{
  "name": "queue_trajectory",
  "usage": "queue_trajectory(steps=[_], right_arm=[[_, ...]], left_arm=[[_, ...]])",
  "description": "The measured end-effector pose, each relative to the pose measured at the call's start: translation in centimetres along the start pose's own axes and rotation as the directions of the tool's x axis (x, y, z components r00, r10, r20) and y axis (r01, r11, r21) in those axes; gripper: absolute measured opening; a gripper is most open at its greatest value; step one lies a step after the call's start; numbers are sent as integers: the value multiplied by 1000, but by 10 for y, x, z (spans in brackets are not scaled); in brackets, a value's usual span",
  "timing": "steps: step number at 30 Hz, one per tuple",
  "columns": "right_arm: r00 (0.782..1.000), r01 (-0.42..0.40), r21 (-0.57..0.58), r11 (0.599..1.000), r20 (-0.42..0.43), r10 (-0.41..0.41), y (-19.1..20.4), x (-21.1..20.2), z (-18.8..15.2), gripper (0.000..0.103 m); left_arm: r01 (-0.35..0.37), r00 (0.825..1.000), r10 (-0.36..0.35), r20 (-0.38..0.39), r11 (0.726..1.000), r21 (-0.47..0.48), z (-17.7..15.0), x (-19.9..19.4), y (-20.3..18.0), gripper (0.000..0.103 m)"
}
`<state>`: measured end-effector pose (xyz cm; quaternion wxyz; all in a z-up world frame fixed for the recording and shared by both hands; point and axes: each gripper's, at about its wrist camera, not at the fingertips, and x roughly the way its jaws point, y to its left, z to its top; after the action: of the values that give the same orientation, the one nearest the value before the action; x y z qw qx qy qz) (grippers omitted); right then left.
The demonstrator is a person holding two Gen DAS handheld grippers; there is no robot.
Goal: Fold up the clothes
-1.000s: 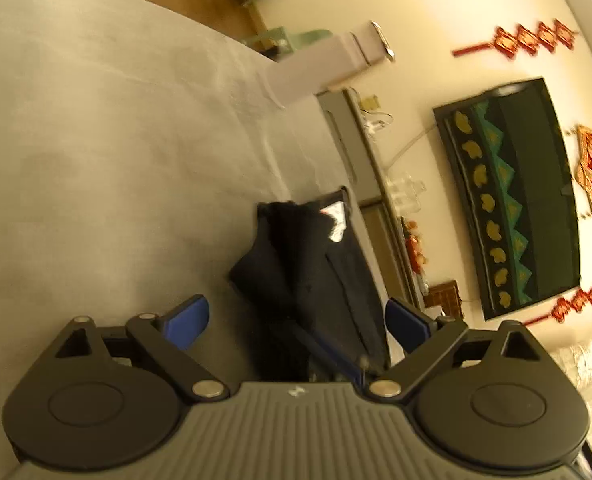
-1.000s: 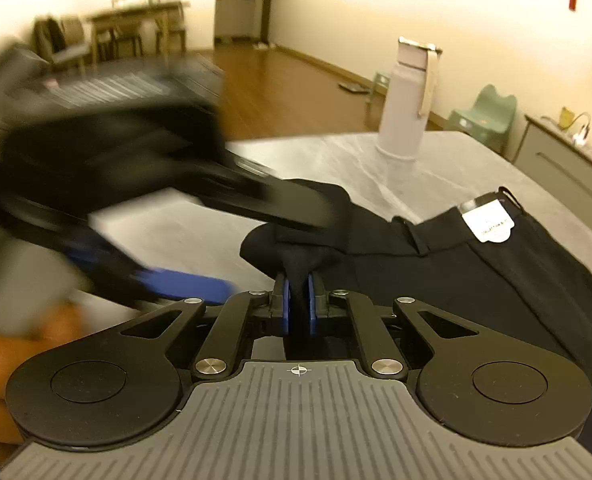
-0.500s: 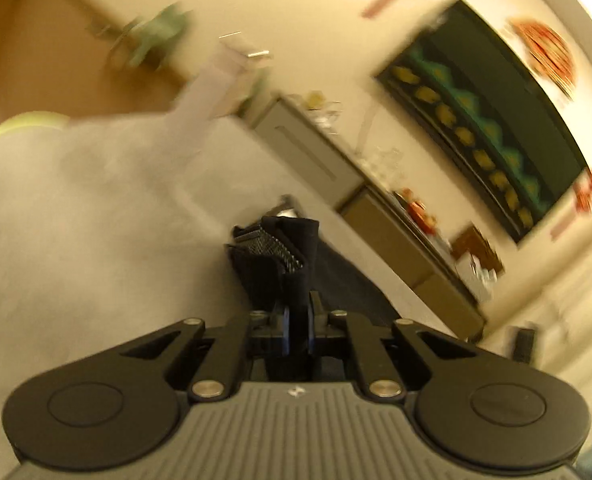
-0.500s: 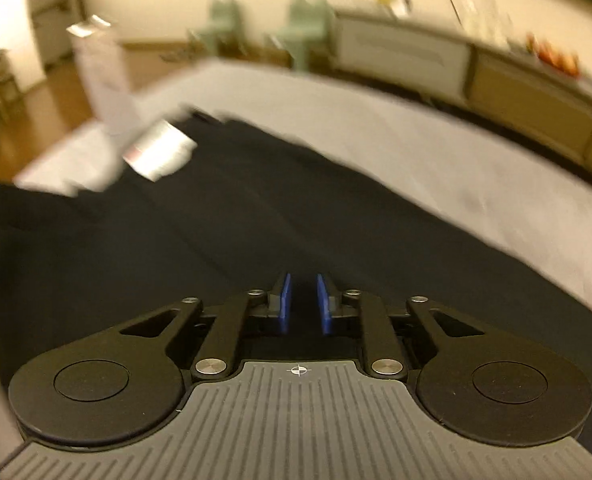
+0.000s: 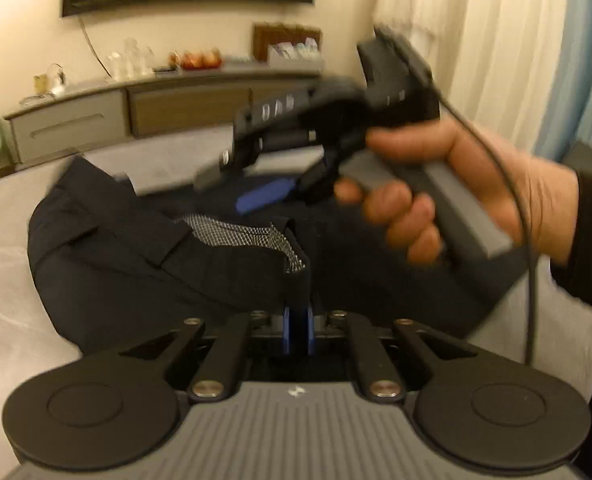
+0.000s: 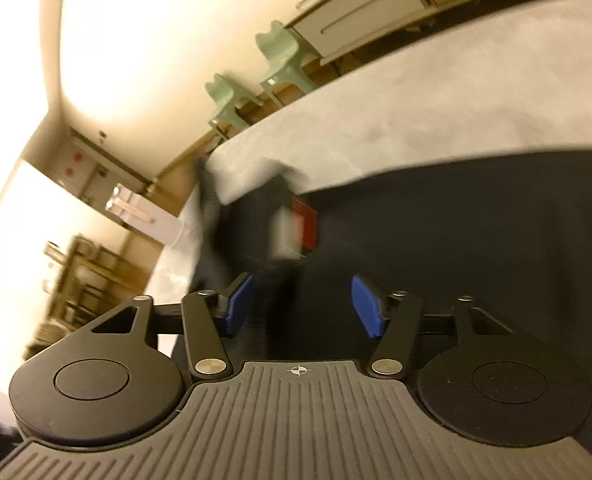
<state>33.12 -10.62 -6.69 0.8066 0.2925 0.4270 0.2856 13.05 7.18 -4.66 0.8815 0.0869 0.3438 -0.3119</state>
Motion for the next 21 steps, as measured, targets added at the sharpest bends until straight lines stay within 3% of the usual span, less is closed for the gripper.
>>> queue_trajectory(steps=[2,5,10,11,14,16,18,21], right_arm=[[1000,-29,43,999,-8,29,-12,6,-2,75],[999,-29,28,999,-25,30,-4,22,1,76],[996,42,-184,982,-69,-56,41,58,11,76],[992,71,-237,969,-88,-94,50,68,11,83],[971,163,-385,909,-101,-216,68,98,9,85],[962,195,-447,873,-85,-259,77,108,7,78],[959,210,-484,849,-67,-275,83,113,7,47],[968,208,-503,839,-19,-252,91,100,9,16]], left_arm=[[-16,1000,16,-21,1000,5,0,1,-2,8],[-29,999,28,-47,999,-25,-4,-2,-2,8],[-57,996,55,-70,998,-36,-7,-1,8,9],[-56,996,53,-69,998,-34,-8,-2,8,9],[-50,997,48,-64,998,-27,-10,-2,11,9],[-47,997,46,-60,999,-25,-9,-3,14,9],[-46,998,44,-51,999,-29,-10,-6,15,9],[-32,999,32,-14,998,-51,-11,-17,16,9]])
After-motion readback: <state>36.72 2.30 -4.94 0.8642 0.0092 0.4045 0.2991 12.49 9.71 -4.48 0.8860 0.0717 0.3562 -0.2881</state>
